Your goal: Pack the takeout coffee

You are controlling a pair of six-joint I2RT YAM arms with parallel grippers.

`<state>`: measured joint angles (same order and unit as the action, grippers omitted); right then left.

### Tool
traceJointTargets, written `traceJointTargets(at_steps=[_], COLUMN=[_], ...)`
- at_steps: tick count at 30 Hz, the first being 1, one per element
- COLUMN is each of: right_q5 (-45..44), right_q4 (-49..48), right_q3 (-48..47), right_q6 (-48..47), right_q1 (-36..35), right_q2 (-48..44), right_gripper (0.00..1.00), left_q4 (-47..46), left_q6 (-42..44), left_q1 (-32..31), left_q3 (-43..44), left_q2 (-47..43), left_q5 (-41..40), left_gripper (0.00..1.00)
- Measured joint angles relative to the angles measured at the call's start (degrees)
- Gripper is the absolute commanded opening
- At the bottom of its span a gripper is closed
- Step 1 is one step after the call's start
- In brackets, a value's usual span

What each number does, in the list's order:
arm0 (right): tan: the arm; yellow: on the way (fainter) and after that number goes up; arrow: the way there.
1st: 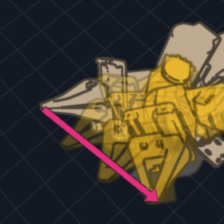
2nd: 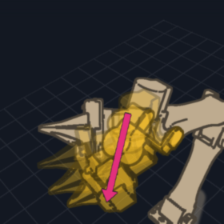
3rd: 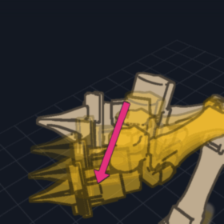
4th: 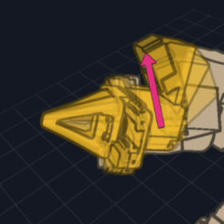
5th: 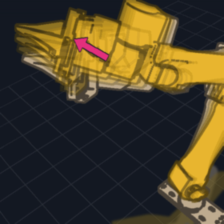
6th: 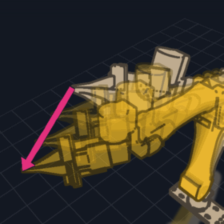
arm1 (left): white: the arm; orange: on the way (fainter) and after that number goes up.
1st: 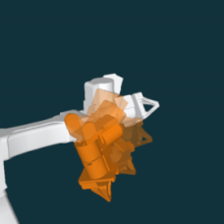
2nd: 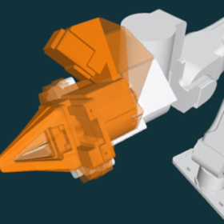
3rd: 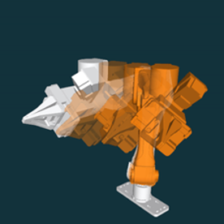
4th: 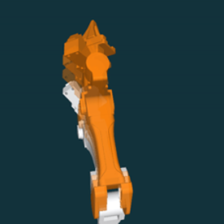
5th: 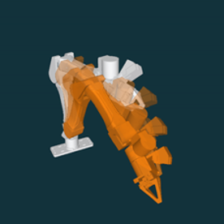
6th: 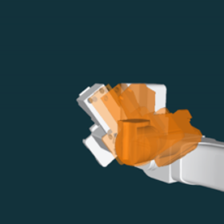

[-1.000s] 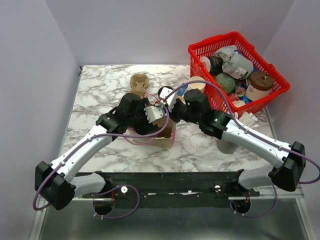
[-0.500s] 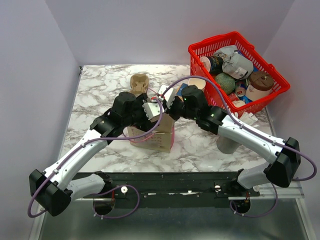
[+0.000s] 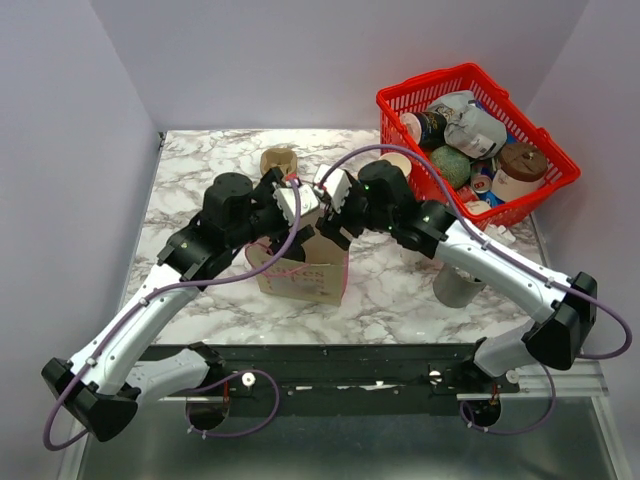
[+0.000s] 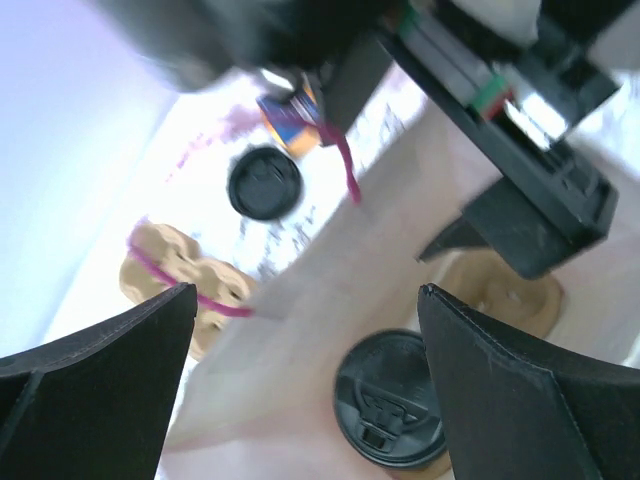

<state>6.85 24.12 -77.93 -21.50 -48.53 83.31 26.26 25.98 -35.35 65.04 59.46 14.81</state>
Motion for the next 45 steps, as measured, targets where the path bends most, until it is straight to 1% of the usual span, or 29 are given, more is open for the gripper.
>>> traceJointTargets(at_steps=[3,5,12,15,20,23,25,26,29,31,32,35,37,41,45], right_q5=[0.09,0.28,1.60,2.03,-0.09,-1.42,-1.53,-1.46,-0.74,0.68,1.33,2.54,3.41,4.76,4.87], right_q4=[2.73,3.78,9.51,13.55,23.17,28.17,31.32,32.92,36.57,38.73,39.45,40.15,40.24,40.22,39.08], right_q3=[-3.61,-5.68,-12.00,-12.87,-11.98,-8.33,-5.79,-4.92,-3.10,-2.62,-2.45,-1.44,-0.04,3.43,5.25], right_q6=[0.00,-0.04,-0.61,-0.57,-0.42,-0.02,0.07,0.04,-0.68,-1.64,-2.34,-3.91,-4.79,-6.21,-6.64], right_q1=[0.17,0.17,1.11,3.76,12.11,18.71,24.55,27.41,36.65,42.77,44.76,48.54,49.64,50.16,50.18], right_q2=[-0.11,-0.26,-3.52,-7.21,-14.86,-19.02,-20.79,-21.22,-21.51,-21.38,-21.38,-21.59,-21.75,-20.87,-19.80], right_gripper=[0.97,1.00,0.99,0.90,0.72,0.65,0.62,0.58,0.52,0.52,0.51,0.45,0.44,0.48,0.48], left_q4=[-0.22,-0.46,-1.73,-2.93,-3.89,-4.61,-5.09,-5.20,-5.20,-5.20,-5.20,-5.20,-5.20,-5.18,-5.11], left_q6=[-0.70,-0.90,-2.19,-2.25,-2.29,-2.51,-2.69,-2.78,-3.06,-3.17,-3.19,-3.30,-3.32,-3.32,-3.30], left_q1=[0.00,0.00,0.00,0.00,0.50,1.22,1.57,1.75,1.88,1.88,1.88,1.95,2.16,2.40,2.78], left_q3=[3.04,3.89,5.68,6.25,8.39,9.33,9.46,9.46,9.46,9.46,9.46,9.46,9.46,9.46,9.46], left_q2=[-1.03,-1.64,-1.64,-1.64,-1.27,-1.25,-1.22,-1.20,-0.98,-0.83,-0.76,-0.70,-0.68,-0.37,0.00], left_q5=[-0.02,-0.04,-1.57,-3.02,-4.96,-5.16,-5.18,-5.16,-5.16,-5.16,-5.16,-5.14,-5.14,-5.14,-5.14], left_gripper=[0.99,0.99,0.99,0.99,0.99,0.99,0.99,0.99,0.99,0.99,0.99,0.99,0.99,0.99,0.99])
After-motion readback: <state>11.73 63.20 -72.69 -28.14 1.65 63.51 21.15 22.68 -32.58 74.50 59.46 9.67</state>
